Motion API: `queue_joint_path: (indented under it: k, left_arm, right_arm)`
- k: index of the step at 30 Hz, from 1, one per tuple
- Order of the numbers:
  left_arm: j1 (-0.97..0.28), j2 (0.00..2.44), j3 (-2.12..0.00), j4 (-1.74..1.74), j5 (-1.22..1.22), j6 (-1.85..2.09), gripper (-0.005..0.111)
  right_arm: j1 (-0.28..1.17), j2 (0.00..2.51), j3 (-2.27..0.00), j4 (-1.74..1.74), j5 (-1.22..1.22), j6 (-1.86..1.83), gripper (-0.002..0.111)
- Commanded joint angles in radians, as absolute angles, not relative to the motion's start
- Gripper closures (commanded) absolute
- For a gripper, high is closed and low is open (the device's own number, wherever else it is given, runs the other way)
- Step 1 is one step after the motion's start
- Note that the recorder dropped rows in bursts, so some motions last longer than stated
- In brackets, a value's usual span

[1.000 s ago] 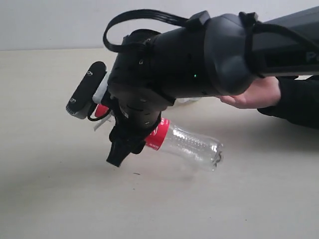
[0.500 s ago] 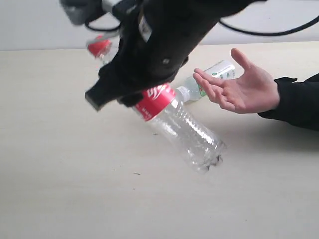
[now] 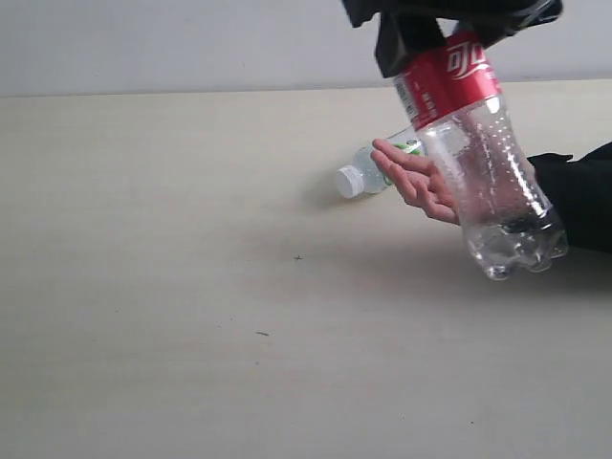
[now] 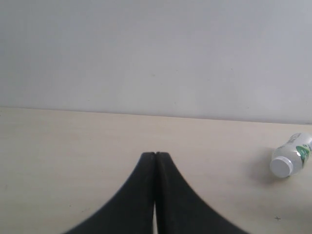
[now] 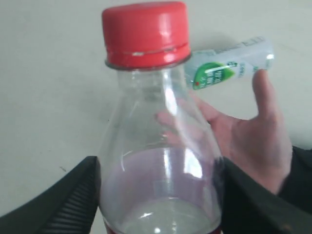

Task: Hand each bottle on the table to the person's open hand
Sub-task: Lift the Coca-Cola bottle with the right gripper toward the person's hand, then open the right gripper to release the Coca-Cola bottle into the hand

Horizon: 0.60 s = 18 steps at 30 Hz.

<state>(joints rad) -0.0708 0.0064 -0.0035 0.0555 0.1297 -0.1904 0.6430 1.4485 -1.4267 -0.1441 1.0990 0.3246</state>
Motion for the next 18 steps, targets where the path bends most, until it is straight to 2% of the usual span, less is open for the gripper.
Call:
queue_joint_path:
  k: [1,8,18]
  left_arm:
    - [-0.07,0.0,0.0,0.048,0.129,-0.189,0.107]
    - [-0.07,0.0,0.0,0.048,0.129,-0.189,0.107]
    - [-0.07,0.0,0.0,0.048,0.129,-0.189,0.107]
  right_arm:
    - [0.527,1.447,-1.433,-0.11,1.099,0.324,0.108]
    - [0.389,1.529,-1.433,-0.035,1.084,0.232,0.108]
    - [0.358,1.75,-1.56,-0.02,1.11,0.204,0.108]
